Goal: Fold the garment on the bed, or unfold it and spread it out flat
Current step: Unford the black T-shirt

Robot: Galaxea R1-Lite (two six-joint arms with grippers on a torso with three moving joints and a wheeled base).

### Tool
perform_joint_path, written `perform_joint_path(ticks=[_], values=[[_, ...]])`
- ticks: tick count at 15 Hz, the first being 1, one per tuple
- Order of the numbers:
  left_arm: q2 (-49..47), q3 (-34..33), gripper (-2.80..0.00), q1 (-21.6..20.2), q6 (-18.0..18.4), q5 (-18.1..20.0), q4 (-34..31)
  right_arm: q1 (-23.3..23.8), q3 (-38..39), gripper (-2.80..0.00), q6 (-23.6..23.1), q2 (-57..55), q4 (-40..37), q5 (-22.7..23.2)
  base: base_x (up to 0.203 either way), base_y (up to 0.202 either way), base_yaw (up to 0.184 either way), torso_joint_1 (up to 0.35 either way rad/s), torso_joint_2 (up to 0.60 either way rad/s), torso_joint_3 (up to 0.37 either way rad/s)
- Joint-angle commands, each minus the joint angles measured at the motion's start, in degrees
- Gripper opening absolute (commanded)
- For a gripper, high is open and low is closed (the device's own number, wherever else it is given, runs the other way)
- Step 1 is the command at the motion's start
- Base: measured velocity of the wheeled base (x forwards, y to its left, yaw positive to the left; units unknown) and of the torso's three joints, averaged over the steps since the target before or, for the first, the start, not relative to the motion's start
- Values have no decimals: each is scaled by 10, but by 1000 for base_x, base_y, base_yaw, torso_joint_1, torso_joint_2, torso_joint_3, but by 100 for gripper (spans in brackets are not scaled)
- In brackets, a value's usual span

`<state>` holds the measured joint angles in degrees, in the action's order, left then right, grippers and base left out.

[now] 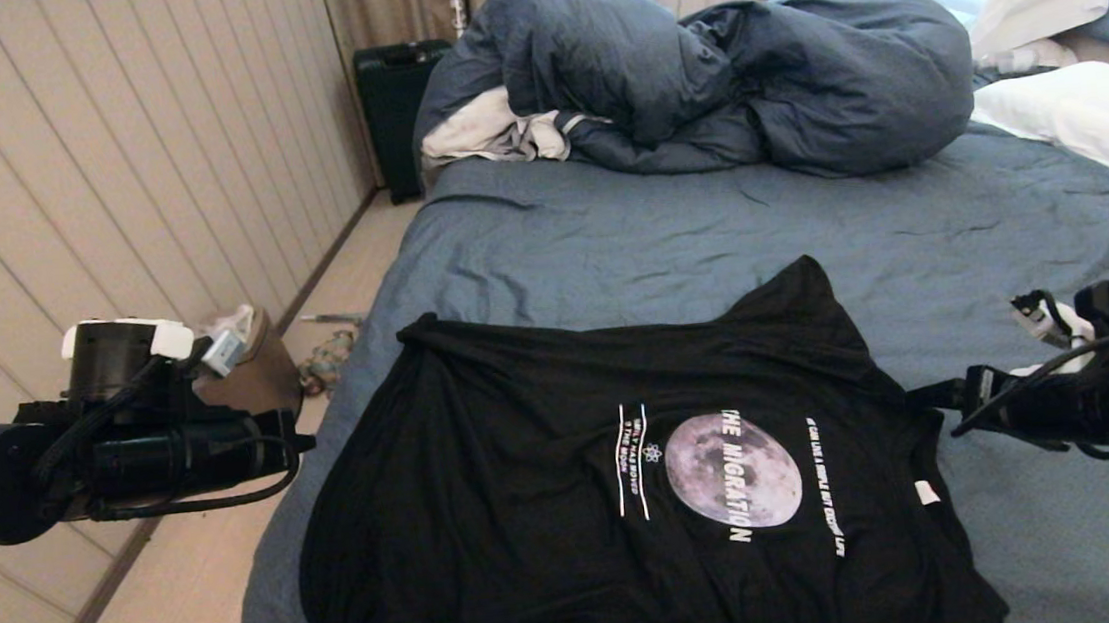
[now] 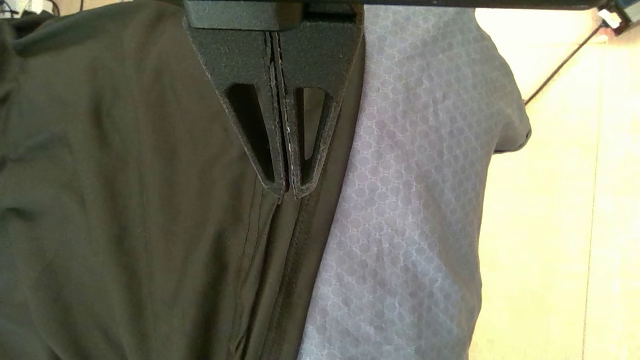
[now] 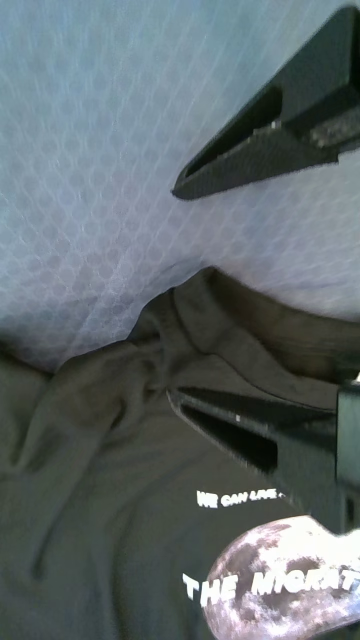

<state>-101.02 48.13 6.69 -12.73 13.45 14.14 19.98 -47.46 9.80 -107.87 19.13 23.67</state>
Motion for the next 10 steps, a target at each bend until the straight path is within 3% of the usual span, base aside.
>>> perform_joint_path(ticks=[1,2,3,4,10], values=[[0,-6,-280,0,-1,1,7,-4,-9,0,3,-25,1,1,0,0,0,0,0,0],[0,-9,-280,1,-1,1,13,-8,-10,0,4,-24,0,2,0,0,0,0,0,0],[0,-13,-280,0,0,0,17,-16,-9,-240,8,-23,0,2,0,0,0,0,0,0],[-1,-14,-280,1,0,0,22,-24,-8,-280,18,-19,0,2,0,0,0,0,0,0],[-3,-15,-280,1,-1,1,23,-40,-19,-280,33,-22,1,1,0,0,0,0,0,0]])
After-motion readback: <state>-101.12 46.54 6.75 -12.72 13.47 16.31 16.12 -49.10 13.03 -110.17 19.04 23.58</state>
